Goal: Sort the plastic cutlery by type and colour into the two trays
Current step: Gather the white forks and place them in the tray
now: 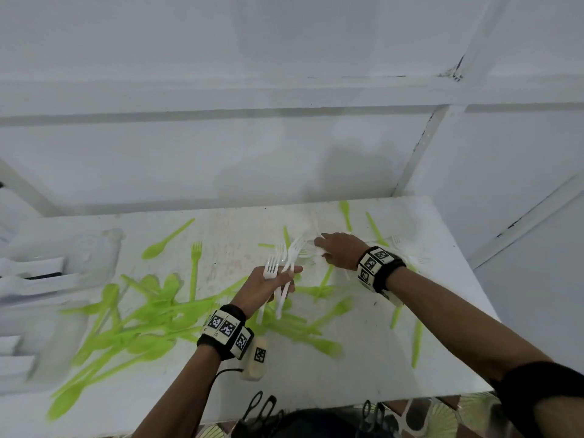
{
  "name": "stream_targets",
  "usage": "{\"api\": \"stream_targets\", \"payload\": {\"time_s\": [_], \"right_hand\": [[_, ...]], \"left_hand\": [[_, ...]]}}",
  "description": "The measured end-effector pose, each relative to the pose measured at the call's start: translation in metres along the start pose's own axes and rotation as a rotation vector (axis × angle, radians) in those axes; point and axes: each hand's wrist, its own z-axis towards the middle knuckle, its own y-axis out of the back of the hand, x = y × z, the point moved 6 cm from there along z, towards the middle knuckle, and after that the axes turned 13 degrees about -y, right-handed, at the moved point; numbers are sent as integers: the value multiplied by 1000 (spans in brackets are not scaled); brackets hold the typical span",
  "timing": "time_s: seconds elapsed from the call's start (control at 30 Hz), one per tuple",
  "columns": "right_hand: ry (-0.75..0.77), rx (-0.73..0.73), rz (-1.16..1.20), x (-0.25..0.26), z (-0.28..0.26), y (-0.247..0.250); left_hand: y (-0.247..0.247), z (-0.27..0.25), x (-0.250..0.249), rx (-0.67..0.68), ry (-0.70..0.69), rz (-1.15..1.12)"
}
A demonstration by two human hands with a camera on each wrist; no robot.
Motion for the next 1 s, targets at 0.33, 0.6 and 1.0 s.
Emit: {"api": "stream_targets", "payload": {"time_s": [0.33,0.6,1.0], "right_hand": [[25,-99,109,10,-26,-1],[-120,-298,719,-14,-44,-17],[-579,-372,1229,-60,-103,-22]], "left_hand": [[12,7,-3,-194,-86,-148],[13,38,-8,-215,-178,-238],[-45,128,-19,39,-75,388]]}}
